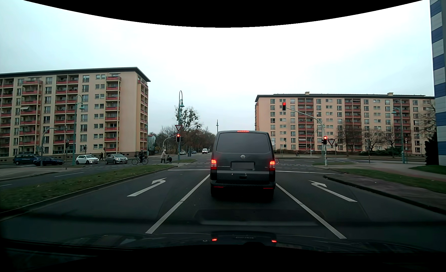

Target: Follow the waypoints while adhering to traffic rules and regulations

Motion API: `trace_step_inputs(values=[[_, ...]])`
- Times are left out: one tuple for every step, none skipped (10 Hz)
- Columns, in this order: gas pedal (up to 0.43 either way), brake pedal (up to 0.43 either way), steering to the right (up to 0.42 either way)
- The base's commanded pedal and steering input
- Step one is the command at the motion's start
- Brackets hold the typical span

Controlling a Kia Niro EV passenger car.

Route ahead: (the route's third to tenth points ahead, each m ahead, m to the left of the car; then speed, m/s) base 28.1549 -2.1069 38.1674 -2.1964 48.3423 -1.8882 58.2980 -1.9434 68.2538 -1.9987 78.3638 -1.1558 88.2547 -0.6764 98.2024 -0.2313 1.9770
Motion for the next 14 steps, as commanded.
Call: trace_step_inputs(values=[[0.0, 0.244, 0.003], [0.0, 0.244, 0.006], [0.0, 0.244, 0.007], [0.0, 0.238, 0.007], [0.0, 0.238, 0.007], [0.0, 0.238, 0.007], [0.0, 0.232, 0.007], [0.0, 0.232, 0.006], [0.0, 0.22, 0.005], [0.0, 0.207, 0.005], [0.0, 0.207, 0.004], [0.0, 0.207, 0.004], [0.0, 0.195, 0.004], [0.0, 0.189, 0.004]])
